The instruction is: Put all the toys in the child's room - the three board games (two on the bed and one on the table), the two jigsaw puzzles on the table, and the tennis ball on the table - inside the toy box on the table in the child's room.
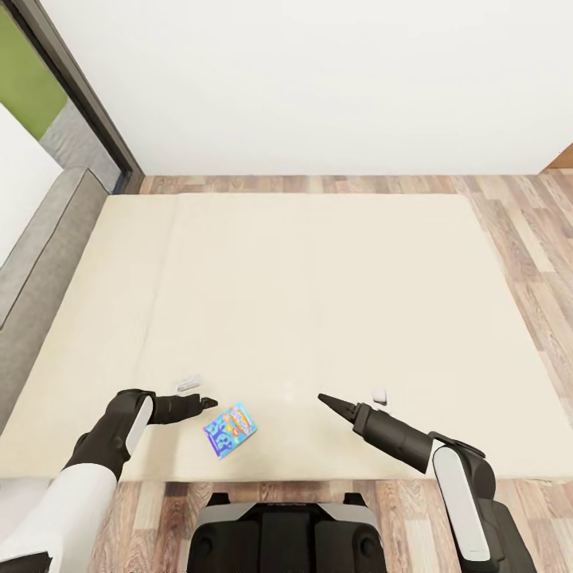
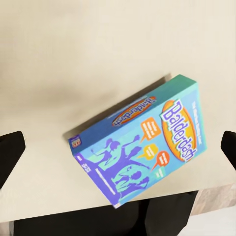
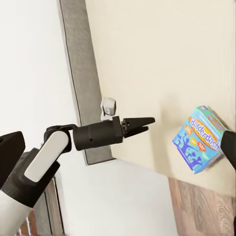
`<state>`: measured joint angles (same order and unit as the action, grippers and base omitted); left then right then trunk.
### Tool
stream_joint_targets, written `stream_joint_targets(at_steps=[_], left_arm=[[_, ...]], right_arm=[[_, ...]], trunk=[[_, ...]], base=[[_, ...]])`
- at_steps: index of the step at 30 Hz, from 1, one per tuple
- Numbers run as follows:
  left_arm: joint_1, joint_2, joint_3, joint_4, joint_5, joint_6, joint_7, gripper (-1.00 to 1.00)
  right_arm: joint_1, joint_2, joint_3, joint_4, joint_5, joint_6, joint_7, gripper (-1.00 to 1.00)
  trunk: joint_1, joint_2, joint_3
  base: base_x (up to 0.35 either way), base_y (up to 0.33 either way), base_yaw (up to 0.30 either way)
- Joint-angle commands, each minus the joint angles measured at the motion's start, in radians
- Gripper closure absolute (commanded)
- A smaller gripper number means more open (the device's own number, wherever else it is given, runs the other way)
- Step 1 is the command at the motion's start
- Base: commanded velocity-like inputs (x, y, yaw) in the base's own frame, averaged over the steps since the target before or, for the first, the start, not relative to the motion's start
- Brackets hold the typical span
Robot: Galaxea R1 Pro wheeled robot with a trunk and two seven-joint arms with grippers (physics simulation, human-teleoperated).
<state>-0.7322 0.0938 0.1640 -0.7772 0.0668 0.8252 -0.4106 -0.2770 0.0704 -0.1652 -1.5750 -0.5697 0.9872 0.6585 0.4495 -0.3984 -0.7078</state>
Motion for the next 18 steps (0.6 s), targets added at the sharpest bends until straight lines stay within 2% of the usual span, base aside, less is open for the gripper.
stream_joint_targets(at_steps=[1, 7, 18], left_arm=[[0.000, 0.000, 0.002, -0.001, 0.007, 0.008, 0.001, -1.00], [-0.001, 0.000, 0.002, -0.001, 0.007, 0.008, 0.000, -1.00], [0.000, 0.000, 0.003, -0.001, 0.007, 0.008, -0.007, -1.00]], right_arm=[[-0.001, 0.001, -0.002, 0.000, 0.003, 0.005, -0.009, -1.00], [-0.001, 0.003, -0.001, -0.001, 0.002, 0.006, -0.045, -1.00], [0.000, 0.001, 0.000, -0.009, 0.000, 0.018, -0.042, -1.00]], trunk=[[0.000, -0.002, -0.003], [0.000, -0.002, -0.013], [0.000, -0.002, -0.031]], base=[[0.000, 0.000, 0.067], [0.000, 0.000, 0.068], [0.000, 0.000, 0.068]])
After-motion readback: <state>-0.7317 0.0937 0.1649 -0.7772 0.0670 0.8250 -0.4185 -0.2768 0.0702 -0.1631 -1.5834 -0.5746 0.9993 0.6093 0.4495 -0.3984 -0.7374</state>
